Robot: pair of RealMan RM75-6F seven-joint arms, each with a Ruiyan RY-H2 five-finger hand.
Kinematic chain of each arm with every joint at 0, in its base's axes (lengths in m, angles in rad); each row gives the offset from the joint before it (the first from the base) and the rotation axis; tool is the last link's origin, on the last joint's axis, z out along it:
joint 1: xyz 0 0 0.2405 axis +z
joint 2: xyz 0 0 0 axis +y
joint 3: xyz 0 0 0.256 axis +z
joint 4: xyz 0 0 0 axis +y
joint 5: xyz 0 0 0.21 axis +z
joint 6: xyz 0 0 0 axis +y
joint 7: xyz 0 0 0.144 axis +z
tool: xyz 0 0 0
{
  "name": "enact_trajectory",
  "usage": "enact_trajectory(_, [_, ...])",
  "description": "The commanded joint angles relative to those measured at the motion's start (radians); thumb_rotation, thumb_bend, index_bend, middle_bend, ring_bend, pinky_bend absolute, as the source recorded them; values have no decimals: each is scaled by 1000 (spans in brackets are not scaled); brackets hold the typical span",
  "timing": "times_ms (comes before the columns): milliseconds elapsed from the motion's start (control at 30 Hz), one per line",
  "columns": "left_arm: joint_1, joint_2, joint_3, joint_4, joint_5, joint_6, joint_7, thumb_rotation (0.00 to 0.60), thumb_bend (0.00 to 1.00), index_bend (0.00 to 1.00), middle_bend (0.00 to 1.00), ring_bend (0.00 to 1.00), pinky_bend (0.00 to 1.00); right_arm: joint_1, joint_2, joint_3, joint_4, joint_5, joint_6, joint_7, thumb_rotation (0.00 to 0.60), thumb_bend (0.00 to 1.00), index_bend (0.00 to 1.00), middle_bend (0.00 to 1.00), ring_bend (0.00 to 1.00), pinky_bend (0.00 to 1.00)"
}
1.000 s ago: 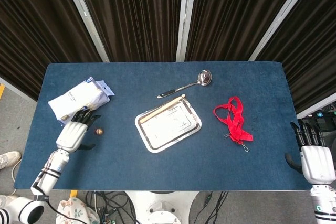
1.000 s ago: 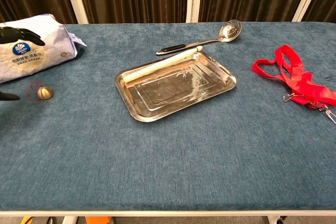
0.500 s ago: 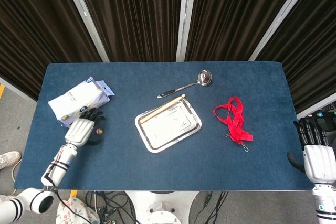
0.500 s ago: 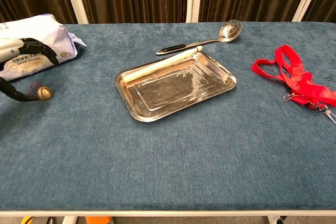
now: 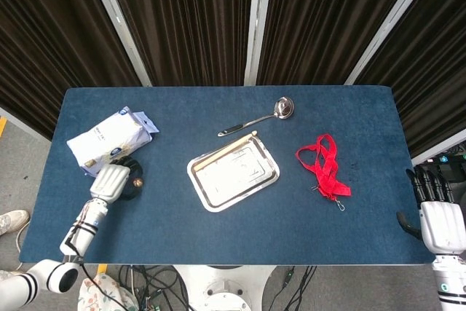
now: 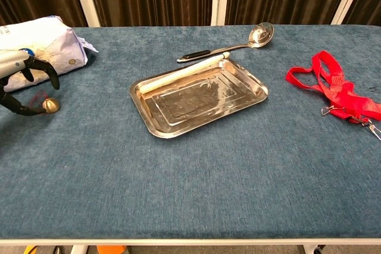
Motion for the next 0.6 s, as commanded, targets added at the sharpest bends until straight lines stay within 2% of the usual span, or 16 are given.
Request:
enact_trajectory(33, [-2, -3, 1, 4, -2, 0, 3, 600, 240, 441, 339, 220, 352, 1, -1, 0, 2, 1, -2, 0, 600, 187, 0, 0, 0, 0])
enact_trajectory(267, [-9, -18, 1, 21, -19, -11, 4, 600, 256, 481, 363, 240, 372, 0, 0, -1, 5, 1, -3, 3, 600, 187, 0, 0, 0, 0])
enact_trajectory(600, [-18, -22, -1, 28, -41, -24, 14, 600, 321, 488, 370, 246, 379, 2, -4, 0, 13, 5, -8, 9, 600, 187, 0, 0, 0, 0])
